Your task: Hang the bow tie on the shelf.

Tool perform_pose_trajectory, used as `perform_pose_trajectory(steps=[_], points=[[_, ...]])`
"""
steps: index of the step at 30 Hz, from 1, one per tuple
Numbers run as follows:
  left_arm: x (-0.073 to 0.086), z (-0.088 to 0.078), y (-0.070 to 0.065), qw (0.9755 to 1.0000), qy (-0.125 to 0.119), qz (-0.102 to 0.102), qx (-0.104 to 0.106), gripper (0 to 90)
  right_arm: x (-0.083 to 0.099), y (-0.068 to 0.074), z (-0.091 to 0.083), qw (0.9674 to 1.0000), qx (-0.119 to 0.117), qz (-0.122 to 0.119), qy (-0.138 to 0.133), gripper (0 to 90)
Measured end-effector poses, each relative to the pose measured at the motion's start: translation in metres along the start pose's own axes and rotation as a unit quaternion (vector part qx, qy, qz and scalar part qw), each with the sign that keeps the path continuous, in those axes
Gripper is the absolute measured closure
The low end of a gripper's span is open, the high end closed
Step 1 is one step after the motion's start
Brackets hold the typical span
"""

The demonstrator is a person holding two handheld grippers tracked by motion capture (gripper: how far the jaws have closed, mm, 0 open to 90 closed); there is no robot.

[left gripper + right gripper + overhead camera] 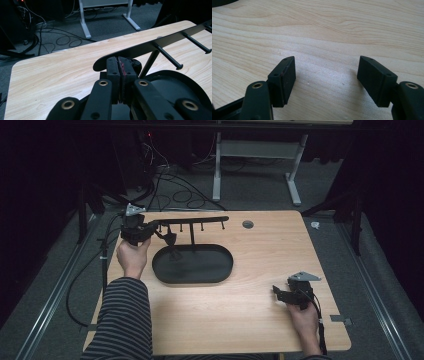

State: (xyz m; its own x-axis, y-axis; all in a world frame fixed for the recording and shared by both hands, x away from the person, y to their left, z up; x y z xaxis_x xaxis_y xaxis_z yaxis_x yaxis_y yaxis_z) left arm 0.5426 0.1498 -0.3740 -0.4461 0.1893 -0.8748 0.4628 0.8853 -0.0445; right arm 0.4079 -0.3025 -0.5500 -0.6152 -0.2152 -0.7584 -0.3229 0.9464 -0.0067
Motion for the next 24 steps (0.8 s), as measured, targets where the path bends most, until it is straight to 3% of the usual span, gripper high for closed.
perform_pose_trajectory(steps=[24], points=[[0.0015, -0.0011, -0.0012, 1.0000, 0.002, 0.005, 0.002, 87.5, 0.0000, 0.0001, 0.0000, 1.0000, 0.000, 0.000, 0.000, 32.1]])
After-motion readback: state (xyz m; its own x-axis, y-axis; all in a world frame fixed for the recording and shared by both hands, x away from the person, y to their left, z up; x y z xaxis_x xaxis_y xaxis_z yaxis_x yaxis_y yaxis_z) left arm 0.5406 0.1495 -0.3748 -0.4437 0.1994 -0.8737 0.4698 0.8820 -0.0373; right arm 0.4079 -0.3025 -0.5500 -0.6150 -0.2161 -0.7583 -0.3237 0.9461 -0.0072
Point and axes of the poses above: each handheld gripper's, and its own axes: z roughly forward along the jaws, x roughly out of its underside, y roughly to its left, the point moved 7 cm from there along z, roughly forward along the jaws, and after that the axes turned 3 degrees about -y, right-handed, at the moved point
